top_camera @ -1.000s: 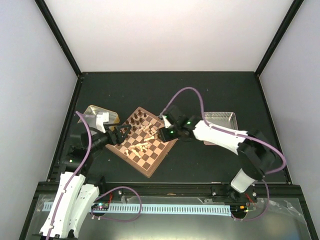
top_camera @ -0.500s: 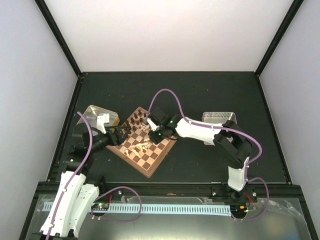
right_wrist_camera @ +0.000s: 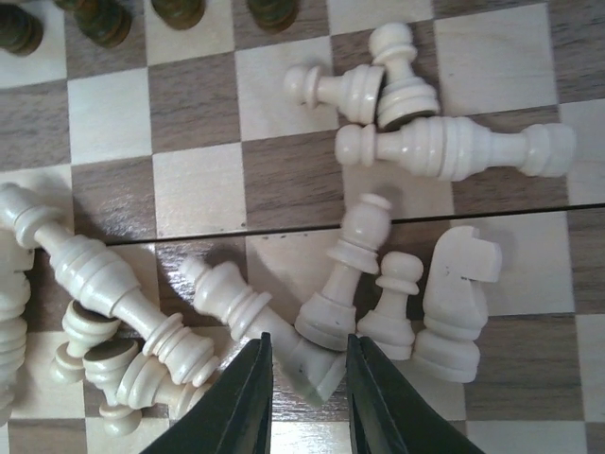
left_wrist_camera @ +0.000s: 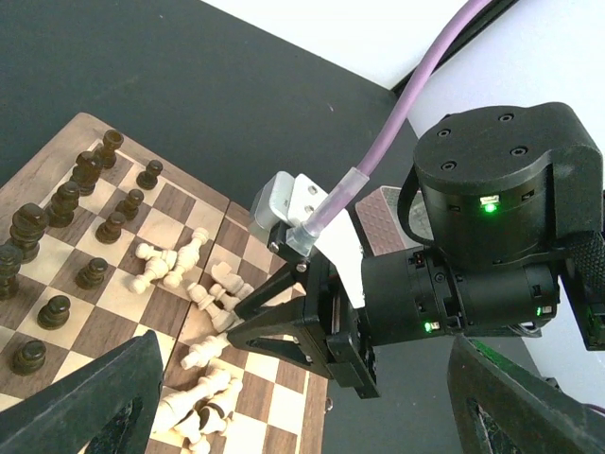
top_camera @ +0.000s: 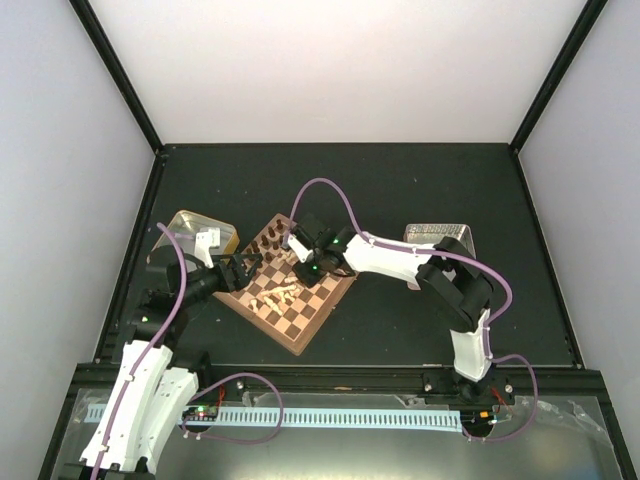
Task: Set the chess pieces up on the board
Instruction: Pick up the chess piece from the chessboard.
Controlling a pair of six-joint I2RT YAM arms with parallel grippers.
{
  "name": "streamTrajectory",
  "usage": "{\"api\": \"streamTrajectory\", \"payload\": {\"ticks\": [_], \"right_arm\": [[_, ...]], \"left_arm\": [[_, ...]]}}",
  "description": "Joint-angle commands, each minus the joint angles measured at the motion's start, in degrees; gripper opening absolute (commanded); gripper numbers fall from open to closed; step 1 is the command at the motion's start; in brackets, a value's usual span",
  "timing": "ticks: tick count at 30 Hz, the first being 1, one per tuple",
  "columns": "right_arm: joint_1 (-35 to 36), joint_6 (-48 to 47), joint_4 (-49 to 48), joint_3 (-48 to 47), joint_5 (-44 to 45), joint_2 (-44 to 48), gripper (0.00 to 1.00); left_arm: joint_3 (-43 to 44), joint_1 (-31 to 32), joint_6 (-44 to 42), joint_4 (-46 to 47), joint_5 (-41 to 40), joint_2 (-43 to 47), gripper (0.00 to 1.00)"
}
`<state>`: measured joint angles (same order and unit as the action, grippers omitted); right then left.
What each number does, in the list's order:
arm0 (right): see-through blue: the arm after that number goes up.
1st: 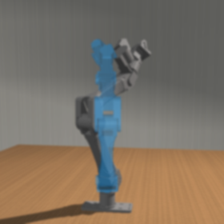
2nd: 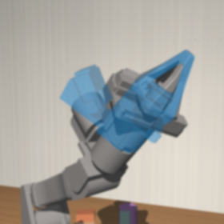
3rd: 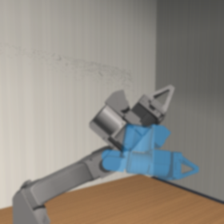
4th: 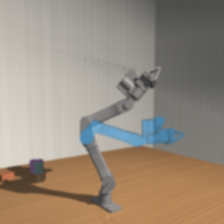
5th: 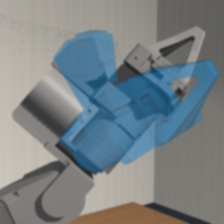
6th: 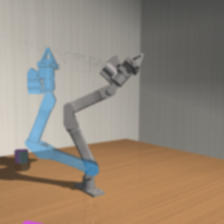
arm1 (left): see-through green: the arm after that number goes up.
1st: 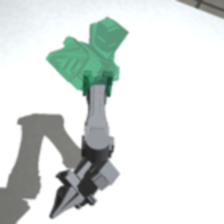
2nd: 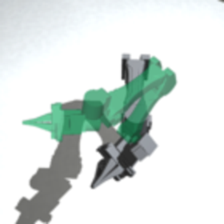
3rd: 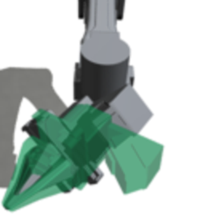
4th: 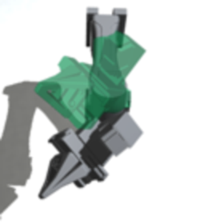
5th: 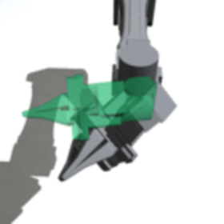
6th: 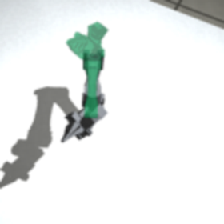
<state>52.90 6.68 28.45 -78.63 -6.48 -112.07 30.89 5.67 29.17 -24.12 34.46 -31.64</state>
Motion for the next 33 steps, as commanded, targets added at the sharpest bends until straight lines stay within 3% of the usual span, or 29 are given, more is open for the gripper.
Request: {"api": "streamTrajectory", "payload": {"ticks": [1, 6, 18, 25, 33], "right_arm": [[0.4, -2.0, -0.4, 1.4, -3.2, 0.1, 0.21], [0.3, -2.1, 0.2, 3.0, -2.2, 1.1, 0.19], [0.6, -0.4, 1.8, 2.2, 1.0, -0.2, 0.26], [0.9, -0.9, 2.3, 2.1, 1.2, 0.5, 0.22], [0.8, 7.0, 1.3, 0.5, 3.5, 4.4, 0.34]], "left_arm": [[0.0, -0.4, -0.3, -0.4, -0.6, -0.3, 0.84], [-0.1, -0.4, -0.4, -0.7, -0.5, -0.5, 0.84], [-0.8, -0.4, 0.2, 0.0, 0.0, -1.1, 0.84], [-1.0, -0.4, 0.5, 0.8, 0.8, -2.2, 0.84], [-0.9, -0.4, 0.5, 0.3, 0.7, -2.5, 0.83]]}}
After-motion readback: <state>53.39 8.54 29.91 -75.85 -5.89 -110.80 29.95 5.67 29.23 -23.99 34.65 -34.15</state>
